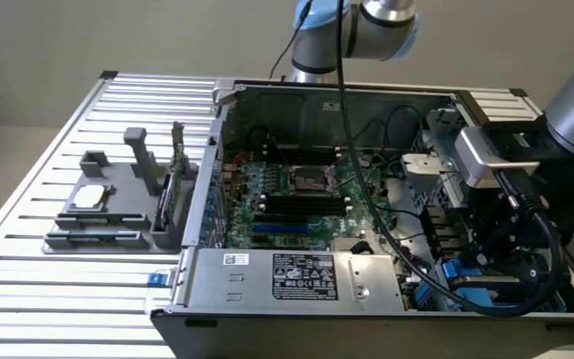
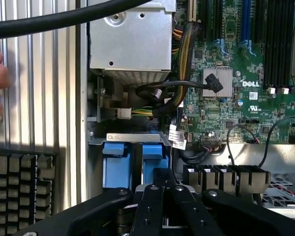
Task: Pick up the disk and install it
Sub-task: 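Insert the disk into the insertion slot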
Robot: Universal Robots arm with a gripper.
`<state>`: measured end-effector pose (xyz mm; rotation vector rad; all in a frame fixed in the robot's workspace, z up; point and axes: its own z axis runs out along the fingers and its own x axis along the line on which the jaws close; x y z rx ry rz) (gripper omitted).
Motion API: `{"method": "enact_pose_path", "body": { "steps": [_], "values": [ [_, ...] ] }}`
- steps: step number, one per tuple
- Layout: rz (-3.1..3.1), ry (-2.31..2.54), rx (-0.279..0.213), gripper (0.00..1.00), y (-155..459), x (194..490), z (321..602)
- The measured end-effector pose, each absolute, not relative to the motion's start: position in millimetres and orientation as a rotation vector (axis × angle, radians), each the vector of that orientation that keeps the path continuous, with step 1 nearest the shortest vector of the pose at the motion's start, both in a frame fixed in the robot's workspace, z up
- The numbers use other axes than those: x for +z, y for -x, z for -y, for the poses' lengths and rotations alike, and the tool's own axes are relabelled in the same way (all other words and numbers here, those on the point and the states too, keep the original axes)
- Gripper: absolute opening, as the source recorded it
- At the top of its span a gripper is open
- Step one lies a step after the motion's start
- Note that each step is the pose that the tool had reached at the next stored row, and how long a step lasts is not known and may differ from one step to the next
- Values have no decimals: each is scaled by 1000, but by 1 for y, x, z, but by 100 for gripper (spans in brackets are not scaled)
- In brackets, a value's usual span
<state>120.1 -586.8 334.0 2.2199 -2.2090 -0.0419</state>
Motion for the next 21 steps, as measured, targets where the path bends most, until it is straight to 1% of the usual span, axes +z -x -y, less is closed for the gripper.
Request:
{"method": "enact_pose_path", "body": {
  "steps": [11,15,21],
  "values": [
    [2207,-2218,-39,13,-120,331,587],
    [2206,-2217,-42,13,-120,344,587],
    [2205,-2216,-42,13,-121,354,587]
  ]
}}
